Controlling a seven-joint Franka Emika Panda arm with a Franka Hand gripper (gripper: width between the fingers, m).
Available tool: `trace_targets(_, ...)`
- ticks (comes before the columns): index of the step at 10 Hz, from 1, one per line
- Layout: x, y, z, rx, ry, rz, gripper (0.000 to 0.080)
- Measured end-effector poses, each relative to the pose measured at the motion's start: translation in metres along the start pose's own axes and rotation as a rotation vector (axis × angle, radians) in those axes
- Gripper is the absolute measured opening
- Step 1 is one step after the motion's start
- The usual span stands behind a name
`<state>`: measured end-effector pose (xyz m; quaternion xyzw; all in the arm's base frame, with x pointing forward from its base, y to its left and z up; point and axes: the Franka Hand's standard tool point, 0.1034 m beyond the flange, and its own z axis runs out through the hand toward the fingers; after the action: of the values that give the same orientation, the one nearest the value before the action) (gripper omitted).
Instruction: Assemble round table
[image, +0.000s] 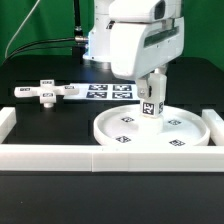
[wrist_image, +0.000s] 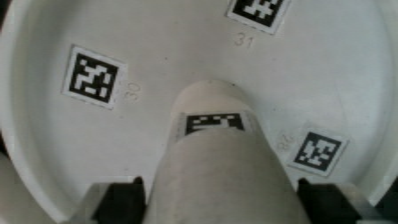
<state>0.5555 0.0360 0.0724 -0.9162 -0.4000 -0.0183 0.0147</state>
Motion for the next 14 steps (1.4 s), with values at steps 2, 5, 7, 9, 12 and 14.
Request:
trace_targets(2, 0.0004, -0.0008, 0.0002, 0.012, 0.009, 0.228, 0.0409)
trace_targets(5, 0.0027, 0.0004, 0.0001, 0.001, 0.041, 0.4, 0.0409)
trace_targets(7, 0.0024, 0.0008, 0.0001, 0.007, 0.044, 0.527, 0.0409)
trace_targets(9, -0.0013, 0.001, 0.0002, 0.048, 0.035, 0.752, 0.0409)
trace_targets(12, -0.0034, -0.002, 0.0005, 0.059, 0.024, 1.097, 0.0409)
trace_targets(14, -0.0023, -0.0062, 0.0015, 0.067, 0.011, 1.341, 0.0409)
